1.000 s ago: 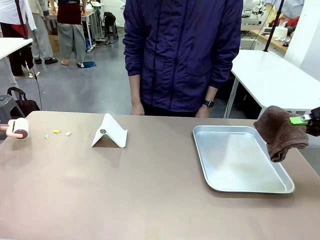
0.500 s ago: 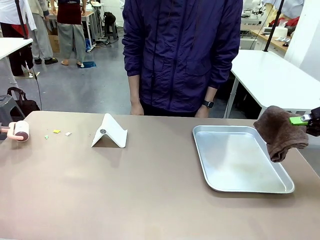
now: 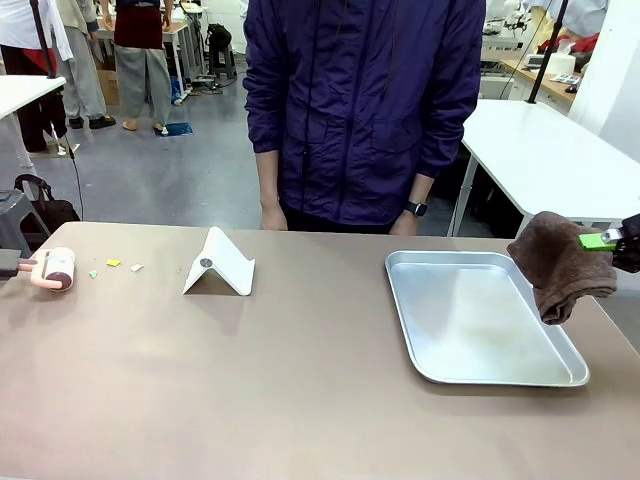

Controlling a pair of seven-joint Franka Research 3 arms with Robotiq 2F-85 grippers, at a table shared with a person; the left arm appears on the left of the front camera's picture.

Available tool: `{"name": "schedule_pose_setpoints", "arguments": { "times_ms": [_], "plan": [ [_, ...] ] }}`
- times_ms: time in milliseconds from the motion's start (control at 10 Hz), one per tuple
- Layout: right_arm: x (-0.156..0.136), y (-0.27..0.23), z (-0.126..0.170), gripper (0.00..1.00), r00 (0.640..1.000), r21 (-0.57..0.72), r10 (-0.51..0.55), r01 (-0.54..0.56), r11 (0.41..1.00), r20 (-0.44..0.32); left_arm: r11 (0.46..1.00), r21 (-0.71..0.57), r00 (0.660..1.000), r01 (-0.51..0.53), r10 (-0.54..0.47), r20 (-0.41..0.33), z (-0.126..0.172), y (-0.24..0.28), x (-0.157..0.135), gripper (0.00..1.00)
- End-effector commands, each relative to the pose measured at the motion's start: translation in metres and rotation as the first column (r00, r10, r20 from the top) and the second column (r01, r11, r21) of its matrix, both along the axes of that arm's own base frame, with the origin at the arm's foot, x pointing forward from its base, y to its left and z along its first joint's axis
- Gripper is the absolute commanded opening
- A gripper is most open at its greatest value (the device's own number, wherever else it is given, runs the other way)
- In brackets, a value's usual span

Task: Clean the surface of the table.
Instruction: Clean the area not pointed to by the person.

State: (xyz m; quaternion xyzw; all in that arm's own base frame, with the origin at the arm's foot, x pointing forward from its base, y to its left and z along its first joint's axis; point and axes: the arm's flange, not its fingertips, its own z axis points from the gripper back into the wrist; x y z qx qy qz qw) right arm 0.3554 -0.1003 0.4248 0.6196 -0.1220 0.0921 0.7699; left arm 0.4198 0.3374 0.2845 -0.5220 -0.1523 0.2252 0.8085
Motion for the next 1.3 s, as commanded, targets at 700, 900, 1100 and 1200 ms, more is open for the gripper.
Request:
{"name": "schedule_pose_setpoints", "arguments": {
  "times_ms": [700, 900, 1100, 1200],
  "plan": [
    [0.001, -0.001, 0.005, 0.08, 1.000, 0.014, -0.005, 0.005, 1.000, 0.008, 0.982, 0.092, 0.983, 0.167, -0.158, -0.092, -0.037, -0.072, 0.027, 0.18],
    [0.001, -0.001, 0.005, 0.08, 1.000, 0.014, -0.005, 0.005, 1.000, 0.008, 0.976, 0.095, 0.977, 0.198, -0.188, -0.102, -0.037, -0.086, 0.035, 0.18],
    [0.001, -0.001, 0.005, 0.08, 1.000, 0.014, -0.005, 0.005, 1.000, 0.008, 0.964, 0.104, 0.966, 0.246, -0.235, -0.106, -0.036, -0.107, 0.044, 0.18],
    [0.001, -0.001, 0.005, 0.08, 1.000, 0.014, -0.005, 0.005, 1.000, 0.008, 0.958, 0.119, 0.962, 0.263, -0.250, -0.110, -0.034, -0.116, 0.047, 0.18]
  ]
}}
